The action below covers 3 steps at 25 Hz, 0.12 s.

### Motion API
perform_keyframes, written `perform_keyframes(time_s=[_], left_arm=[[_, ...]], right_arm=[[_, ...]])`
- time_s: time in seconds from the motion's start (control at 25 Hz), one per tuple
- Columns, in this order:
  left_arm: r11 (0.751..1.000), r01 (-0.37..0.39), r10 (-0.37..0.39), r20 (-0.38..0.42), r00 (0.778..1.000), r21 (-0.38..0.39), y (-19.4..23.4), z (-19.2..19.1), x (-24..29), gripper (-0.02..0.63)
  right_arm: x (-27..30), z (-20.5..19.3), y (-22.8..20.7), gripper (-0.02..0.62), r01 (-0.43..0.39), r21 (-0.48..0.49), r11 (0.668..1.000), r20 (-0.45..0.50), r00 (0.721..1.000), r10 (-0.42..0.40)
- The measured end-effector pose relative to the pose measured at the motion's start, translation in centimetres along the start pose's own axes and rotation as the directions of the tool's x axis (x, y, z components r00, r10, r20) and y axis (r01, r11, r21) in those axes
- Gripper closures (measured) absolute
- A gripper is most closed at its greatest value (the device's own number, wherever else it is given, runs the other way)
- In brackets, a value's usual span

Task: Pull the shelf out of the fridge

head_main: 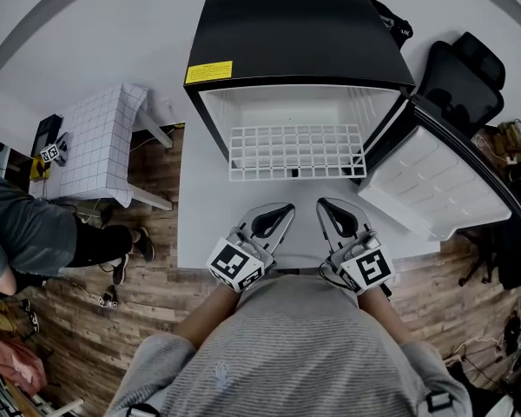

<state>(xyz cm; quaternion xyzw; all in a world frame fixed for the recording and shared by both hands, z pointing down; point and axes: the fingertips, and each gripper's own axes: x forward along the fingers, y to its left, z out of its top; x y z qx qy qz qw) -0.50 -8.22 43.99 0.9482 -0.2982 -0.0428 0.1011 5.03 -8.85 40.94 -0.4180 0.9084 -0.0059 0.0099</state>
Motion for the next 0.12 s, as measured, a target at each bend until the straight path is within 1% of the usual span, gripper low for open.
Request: perform_keyframes(time_s=[0.12], left_arm=[[1.000,-0.005,0.005,-0.004,1.000,0.003,0.12,-0.01,-0.01,0.595]], right_arm=[[0.06,-0.02,-0.04,0.583,0.000,-0.002,1.000,0.000,1.000,0.000]])
